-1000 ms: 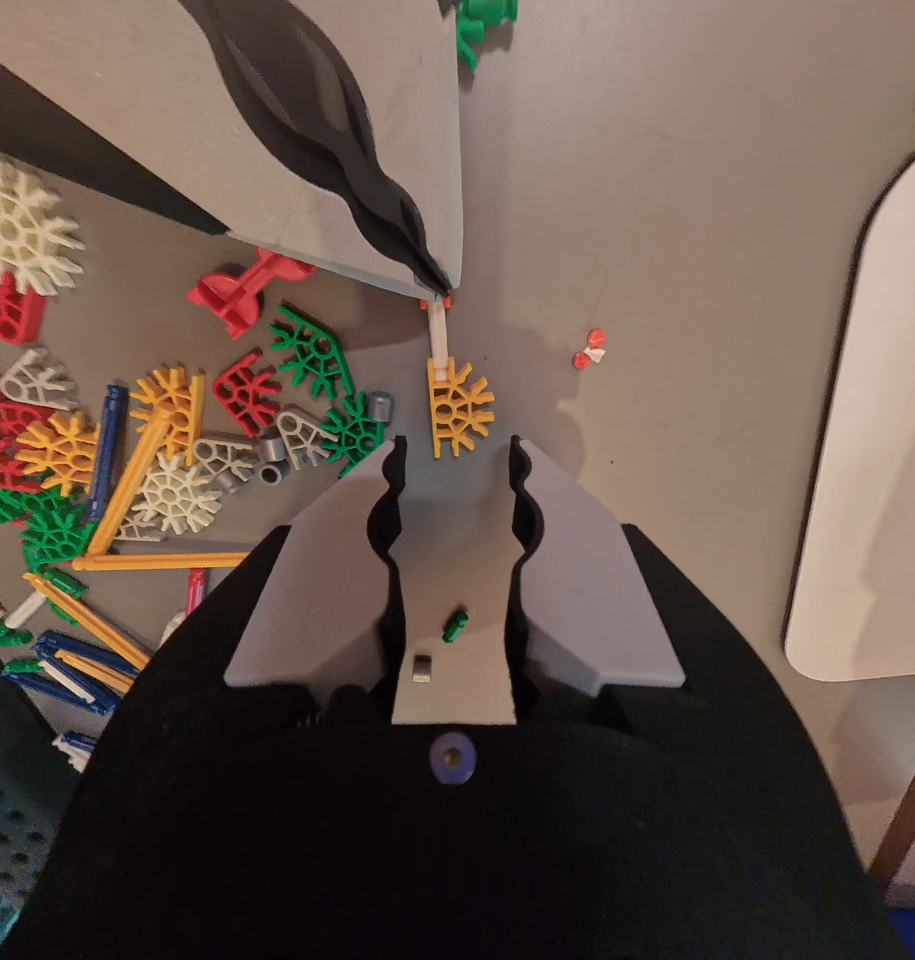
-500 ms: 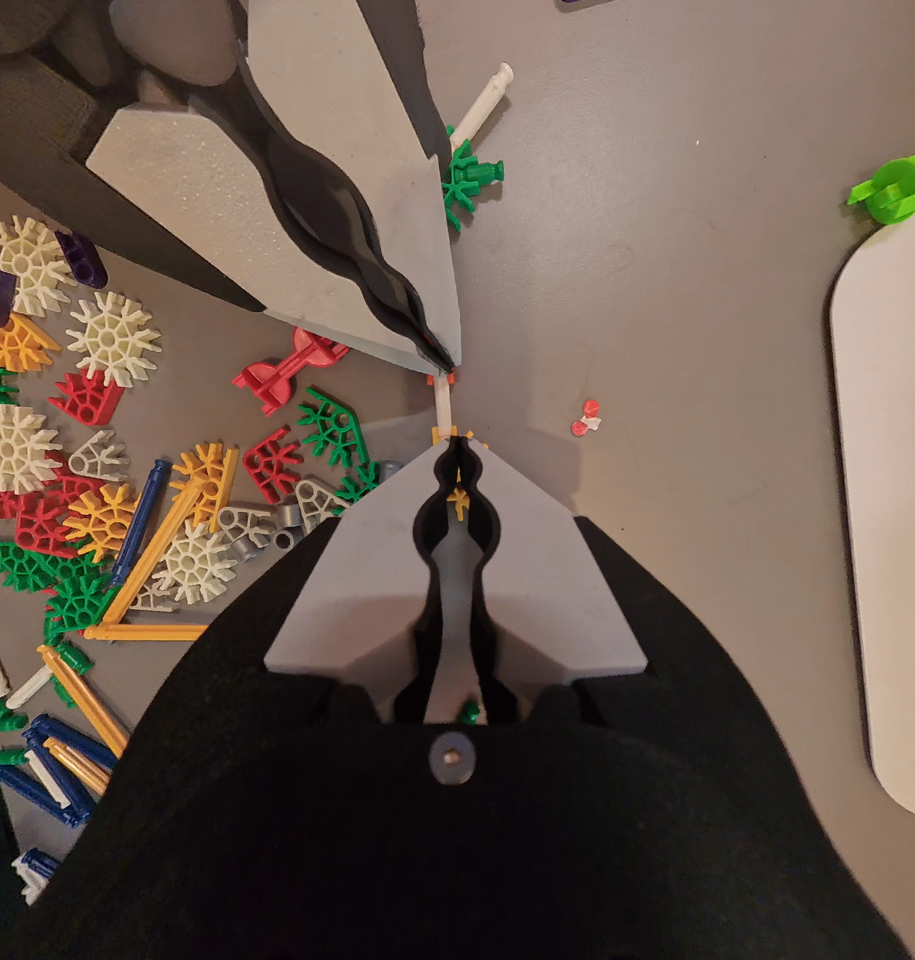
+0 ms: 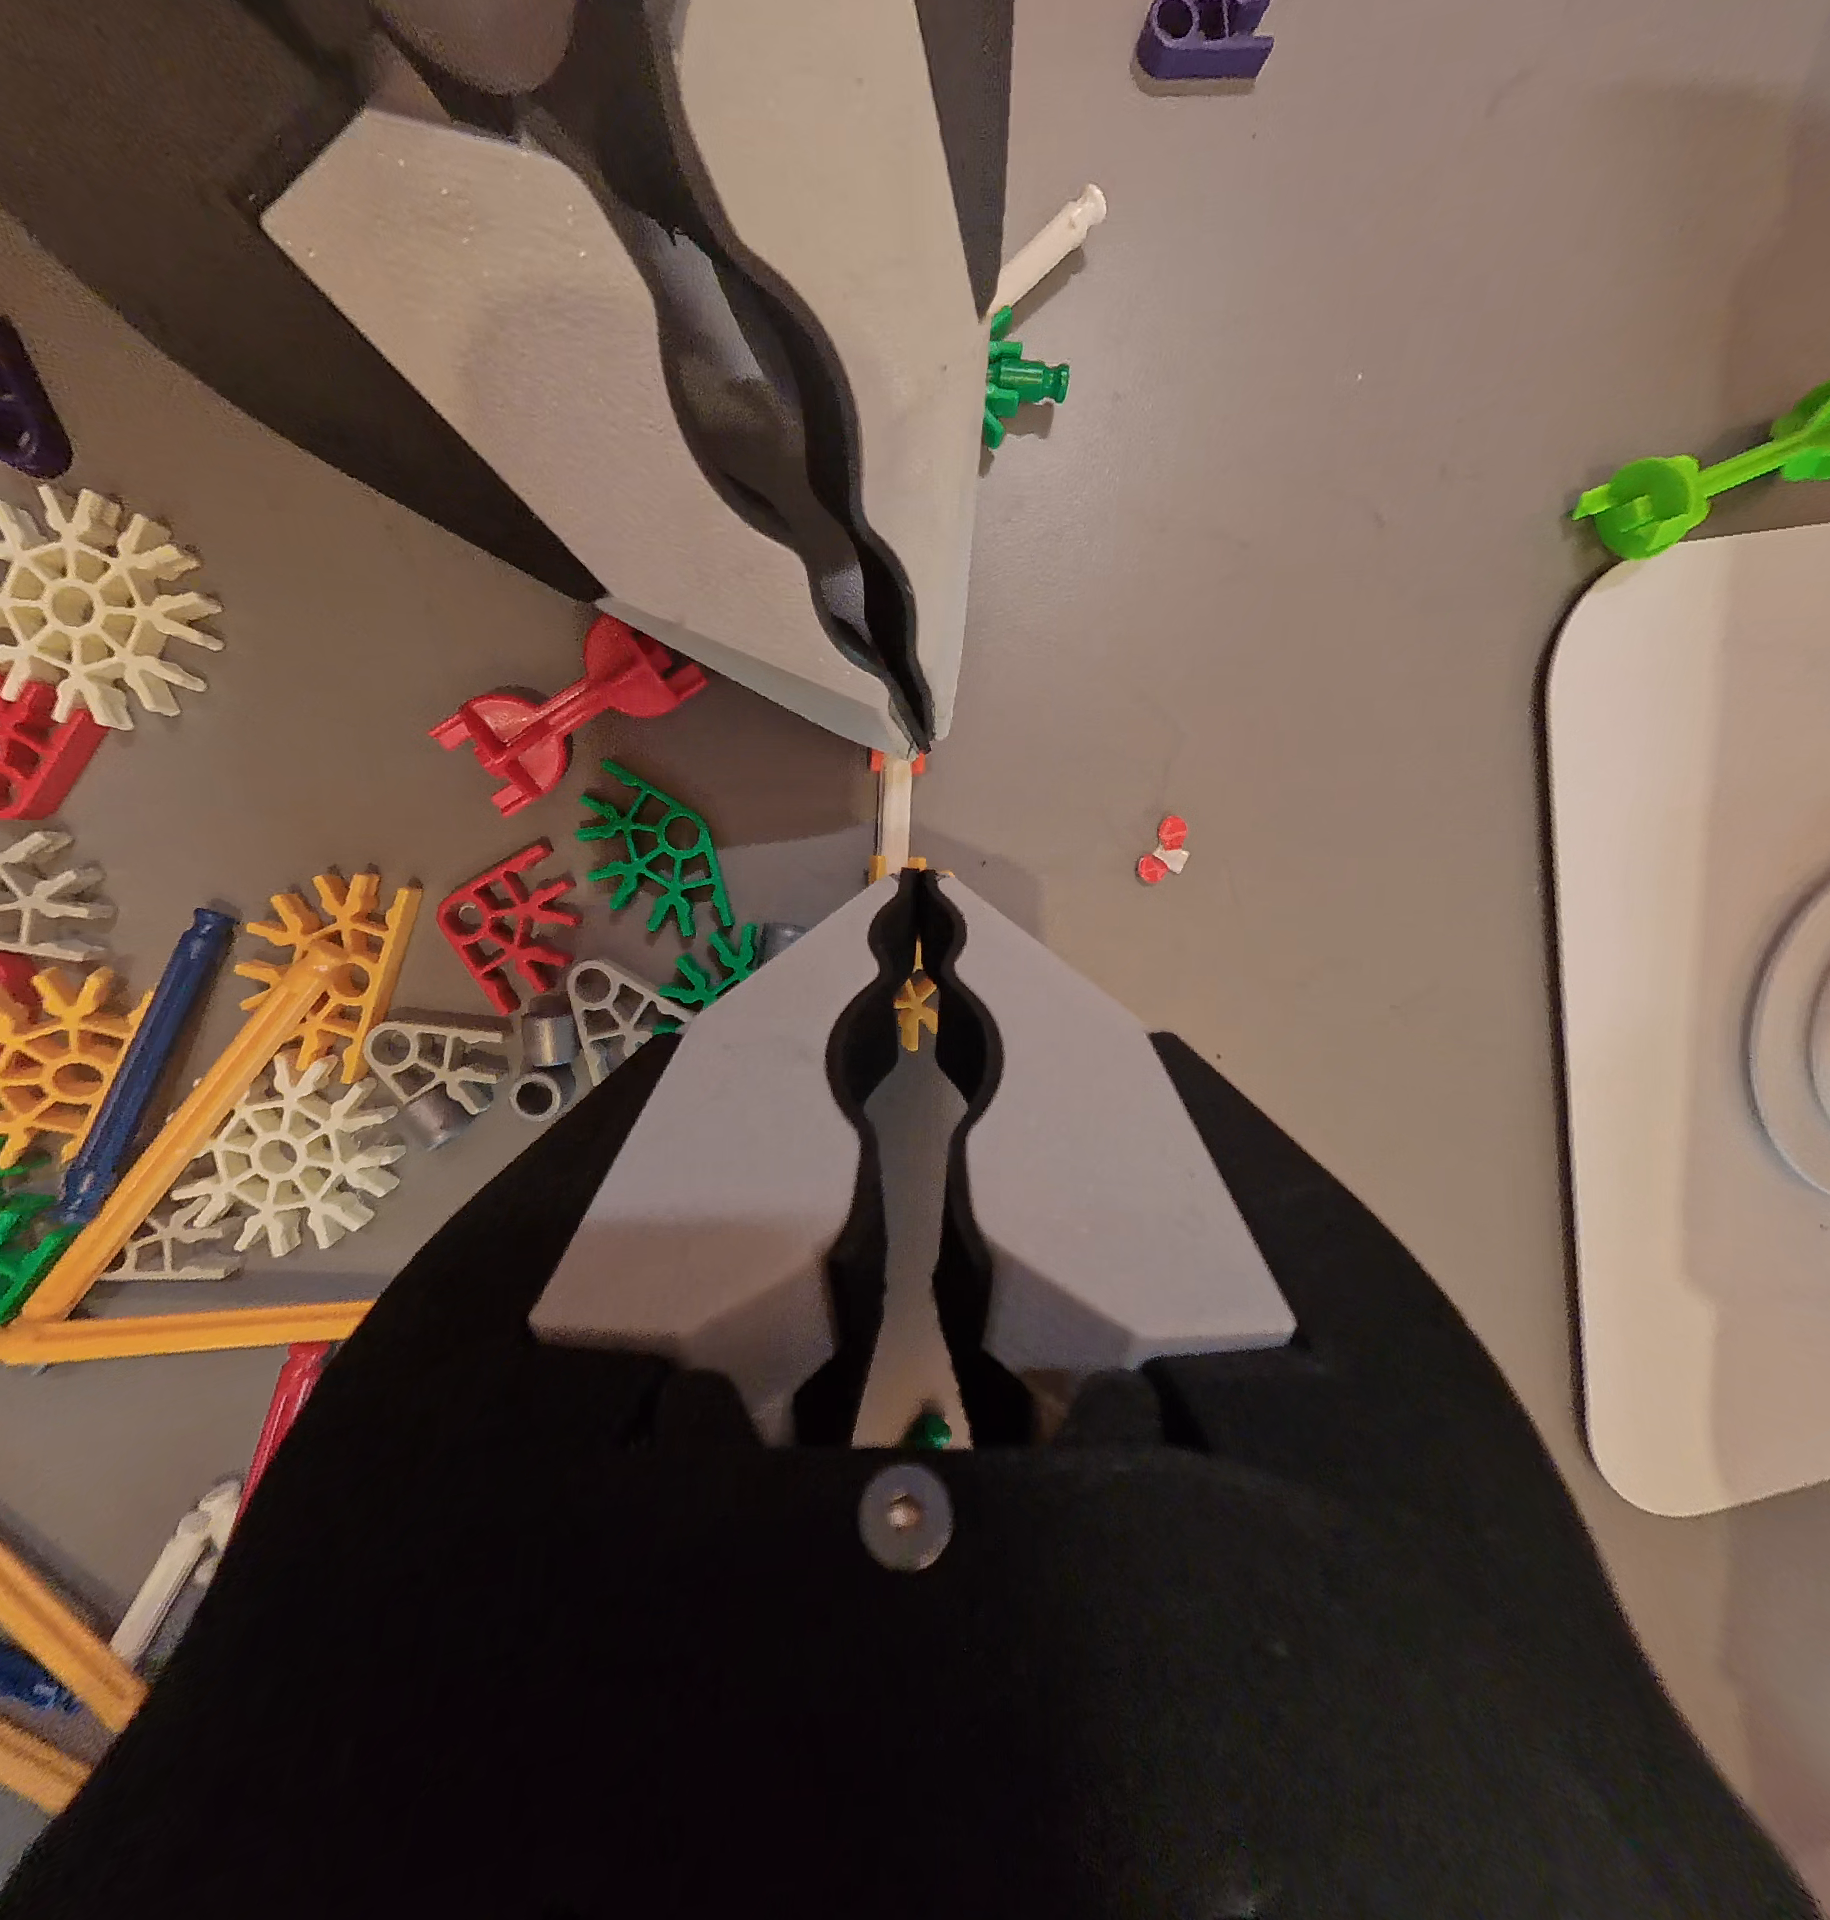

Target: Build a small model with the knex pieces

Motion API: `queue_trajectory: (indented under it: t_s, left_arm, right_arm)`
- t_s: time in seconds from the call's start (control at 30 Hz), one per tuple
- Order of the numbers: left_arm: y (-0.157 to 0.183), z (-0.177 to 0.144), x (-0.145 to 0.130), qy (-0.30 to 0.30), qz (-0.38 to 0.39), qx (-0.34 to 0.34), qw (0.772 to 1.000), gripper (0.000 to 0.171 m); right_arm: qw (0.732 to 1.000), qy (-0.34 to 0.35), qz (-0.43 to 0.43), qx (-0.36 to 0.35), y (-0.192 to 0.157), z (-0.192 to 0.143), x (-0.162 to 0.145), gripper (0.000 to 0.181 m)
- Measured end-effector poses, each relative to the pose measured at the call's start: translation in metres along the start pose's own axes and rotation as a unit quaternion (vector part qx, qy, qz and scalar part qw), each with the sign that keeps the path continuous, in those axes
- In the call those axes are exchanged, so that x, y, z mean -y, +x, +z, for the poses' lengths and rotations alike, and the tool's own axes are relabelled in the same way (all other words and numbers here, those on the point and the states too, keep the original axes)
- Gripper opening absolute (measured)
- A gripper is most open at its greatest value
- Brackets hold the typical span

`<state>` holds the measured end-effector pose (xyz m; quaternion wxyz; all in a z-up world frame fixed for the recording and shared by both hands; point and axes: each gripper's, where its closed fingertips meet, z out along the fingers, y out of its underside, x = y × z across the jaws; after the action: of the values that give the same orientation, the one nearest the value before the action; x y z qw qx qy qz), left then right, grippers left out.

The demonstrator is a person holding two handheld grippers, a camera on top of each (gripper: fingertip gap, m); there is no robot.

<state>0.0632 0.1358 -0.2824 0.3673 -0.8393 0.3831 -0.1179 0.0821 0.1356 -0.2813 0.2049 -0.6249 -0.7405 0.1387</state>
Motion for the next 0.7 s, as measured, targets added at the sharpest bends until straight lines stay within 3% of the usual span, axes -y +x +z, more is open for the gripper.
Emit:
queue_trajectory:
  t_s: [0.37, 0.7]
  left_arm:
    - [-0.0002, 0.0007, 0.0008, 0.002, 0.001, 0.011, 1.000, 0.000]
    - [-0.0008, 0.0011, 0.0014, 0.007, 0.002, 0.020, 1.000, 0.000]
  right_arm:
    - [0.995, 0.049, -0.003, -0.086, -0.0026, 0.0005, 0.0001, 0.000]
    - [0.979, 0.059, -0.057, -0.185, -0.0032, 0.0008, 0.0001, 0.000]
